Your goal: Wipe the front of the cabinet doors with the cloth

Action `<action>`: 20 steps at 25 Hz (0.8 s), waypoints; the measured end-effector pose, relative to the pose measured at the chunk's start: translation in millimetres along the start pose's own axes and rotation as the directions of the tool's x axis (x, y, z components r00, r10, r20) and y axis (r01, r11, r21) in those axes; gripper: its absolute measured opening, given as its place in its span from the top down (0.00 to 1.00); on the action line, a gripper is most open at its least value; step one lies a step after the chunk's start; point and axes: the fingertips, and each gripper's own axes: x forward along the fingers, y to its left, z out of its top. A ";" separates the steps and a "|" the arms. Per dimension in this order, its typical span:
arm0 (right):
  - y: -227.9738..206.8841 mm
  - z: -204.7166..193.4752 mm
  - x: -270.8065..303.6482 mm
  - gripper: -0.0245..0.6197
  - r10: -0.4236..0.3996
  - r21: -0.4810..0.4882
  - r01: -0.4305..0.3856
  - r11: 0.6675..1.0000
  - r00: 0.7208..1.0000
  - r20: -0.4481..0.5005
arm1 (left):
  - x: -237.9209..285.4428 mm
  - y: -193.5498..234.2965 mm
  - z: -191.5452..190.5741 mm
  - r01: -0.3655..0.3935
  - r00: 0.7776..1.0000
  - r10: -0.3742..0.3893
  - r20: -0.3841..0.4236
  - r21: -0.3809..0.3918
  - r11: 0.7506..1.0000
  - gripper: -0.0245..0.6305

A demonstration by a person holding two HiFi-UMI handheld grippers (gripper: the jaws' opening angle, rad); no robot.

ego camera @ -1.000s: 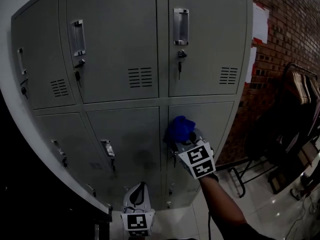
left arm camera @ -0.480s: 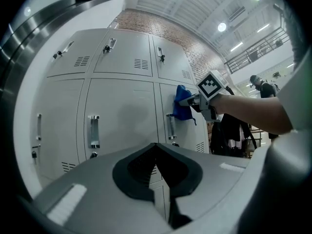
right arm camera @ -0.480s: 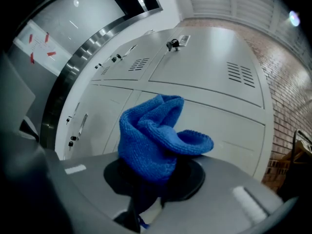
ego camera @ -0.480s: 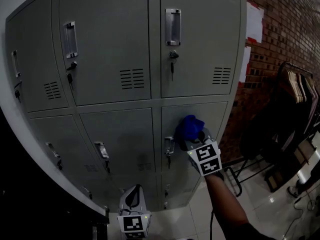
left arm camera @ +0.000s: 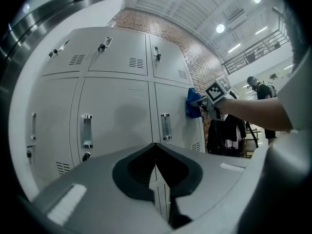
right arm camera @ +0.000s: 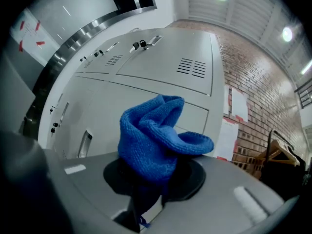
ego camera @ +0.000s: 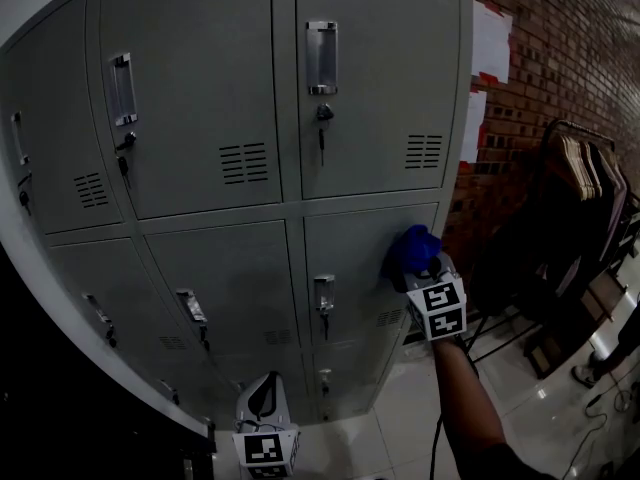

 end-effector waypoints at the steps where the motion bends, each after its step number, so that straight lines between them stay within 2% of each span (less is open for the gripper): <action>1: -6.7 -3.3 -1.3 0.82 -0.014 -0.001 0.014 1.000 1.000 -0.007 | -0.5 -0.3 -1.2 -0.001 1.000 0.001 -0.004 -0.001 1.000 0.94; 9: -50.5 -24.0 -9.9 0.82 -0.122 -0.002 0.122 0.993 0.990 -0.064 | -5.5 -4.3 5.8 0.007 1.000 -0.007 0.012 0.009 1.000 0.94; 14: -62.8 -31.8 -14.4 0.82 -0.151 0.002 0.152 0.988 0.985 -0.080 | -11.4 -3.7 6.0 -0.005 1.000 0.005 0.012 0.007 1.000 0.94; 17: -49.8 -30.3 -20.3 0.83 -0.128 -0.007 0.128 0.992 0.989 -0.077 | -15.6 -5.1 6.9 -0.004 1.000 0.004 0.016 0.011 1.000 0.94; 20: -14.6 -26.5 -25.5 0.83 -0.037 -0.004 0.037 0.999 0.998 -0.054 | -17.7 -5.4 1.0 -0.007 1.000 0.007 0.005 0.010 1.000 0.94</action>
